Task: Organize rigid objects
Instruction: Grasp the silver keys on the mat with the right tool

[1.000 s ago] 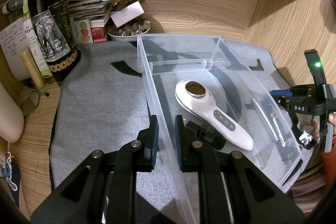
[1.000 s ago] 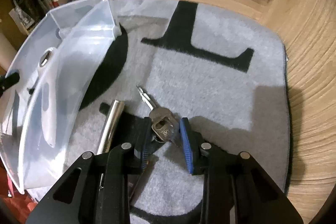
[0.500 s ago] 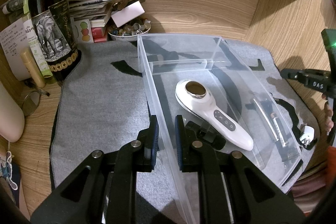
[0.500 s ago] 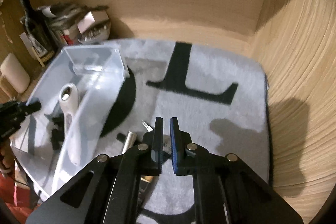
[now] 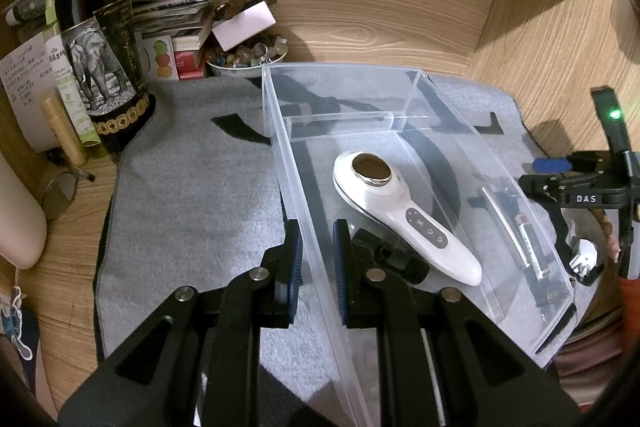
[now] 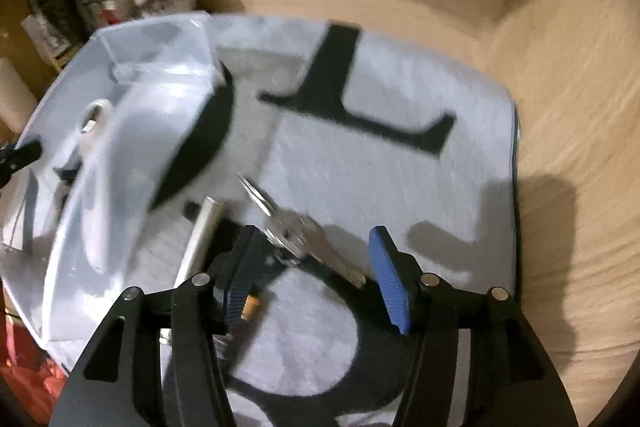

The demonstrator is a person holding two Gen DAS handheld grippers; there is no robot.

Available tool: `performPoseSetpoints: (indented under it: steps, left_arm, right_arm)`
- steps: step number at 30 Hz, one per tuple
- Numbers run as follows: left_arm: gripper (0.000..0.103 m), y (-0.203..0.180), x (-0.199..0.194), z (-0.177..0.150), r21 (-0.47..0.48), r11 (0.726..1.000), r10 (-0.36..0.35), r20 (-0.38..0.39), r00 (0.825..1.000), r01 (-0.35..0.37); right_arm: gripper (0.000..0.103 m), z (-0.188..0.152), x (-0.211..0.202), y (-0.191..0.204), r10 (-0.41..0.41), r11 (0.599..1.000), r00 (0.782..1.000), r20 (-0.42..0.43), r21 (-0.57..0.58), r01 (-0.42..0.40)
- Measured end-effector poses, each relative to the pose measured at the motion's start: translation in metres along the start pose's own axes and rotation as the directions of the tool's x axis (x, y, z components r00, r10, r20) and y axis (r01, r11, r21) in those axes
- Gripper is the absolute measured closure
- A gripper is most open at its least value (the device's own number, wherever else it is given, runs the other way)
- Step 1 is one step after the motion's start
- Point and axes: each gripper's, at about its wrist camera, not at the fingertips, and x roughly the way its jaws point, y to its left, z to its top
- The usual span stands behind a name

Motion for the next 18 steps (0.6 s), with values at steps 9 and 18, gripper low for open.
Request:
performPoseSetpoints:
  steps: [9, 18]
  left_arm:
    - [0.090, 0.000, 0.000, -0.001, 0.002, 1.000, 0.002, 0.000, 1.000, -0.002]
    - [0.090, 0.000, -0.001, -0.001, 0.003, 1.000, 0.006, -0.002, 1.000, -0.006]
  right_arm:
    - [0.049, -0.002, 0.022, -0.005, -0.008, 0.999, 0.997, -0.070, -0.032, 0.006]
    - [0.049, 0.020, 0.032, 0.021, -0.030, 0.990, 0.998, -0.052, -0.137, 0.022]
